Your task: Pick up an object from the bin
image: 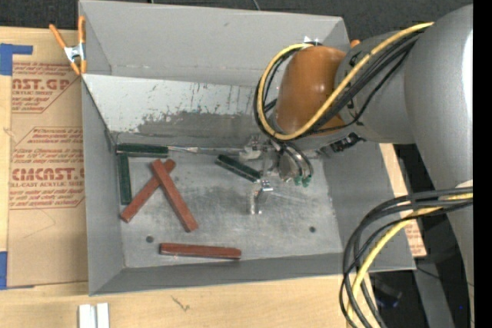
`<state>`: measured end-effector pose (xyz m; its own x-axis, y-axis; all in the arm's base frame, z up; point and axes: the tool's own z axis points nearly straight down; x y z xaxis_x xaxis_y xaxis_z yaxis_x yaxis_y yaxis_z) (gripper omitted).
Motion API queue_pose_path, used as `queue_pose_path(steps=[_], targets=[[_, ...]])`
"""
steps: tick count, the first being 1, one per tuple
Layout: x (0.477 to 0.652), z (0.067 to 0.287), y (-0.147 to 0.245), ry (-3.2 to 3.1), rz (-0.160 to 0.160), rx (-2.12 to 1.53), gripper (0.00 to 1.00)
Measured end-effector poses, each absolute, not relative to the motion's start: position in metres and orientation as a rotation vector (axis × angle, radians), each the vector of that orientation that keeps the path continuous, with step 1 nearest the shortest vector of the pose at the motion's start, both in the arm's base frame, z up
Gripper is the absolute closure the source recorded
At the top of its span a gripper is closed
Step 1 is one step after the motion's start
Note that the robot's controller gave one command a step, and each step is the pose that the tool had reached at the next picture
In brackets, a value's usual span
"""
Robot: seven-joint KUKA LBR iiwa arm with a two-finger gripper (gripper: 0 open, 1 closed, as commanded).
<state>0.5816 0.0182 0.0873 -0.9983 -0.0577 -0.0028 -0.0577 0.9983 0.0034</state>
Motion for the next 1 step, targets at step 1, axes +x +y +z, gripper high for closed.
queue_pose_path(steps=[1], targets=[[0.5960, 0.0762, -0.0248, 3.123, 0.000, -0.059, 1.00]])
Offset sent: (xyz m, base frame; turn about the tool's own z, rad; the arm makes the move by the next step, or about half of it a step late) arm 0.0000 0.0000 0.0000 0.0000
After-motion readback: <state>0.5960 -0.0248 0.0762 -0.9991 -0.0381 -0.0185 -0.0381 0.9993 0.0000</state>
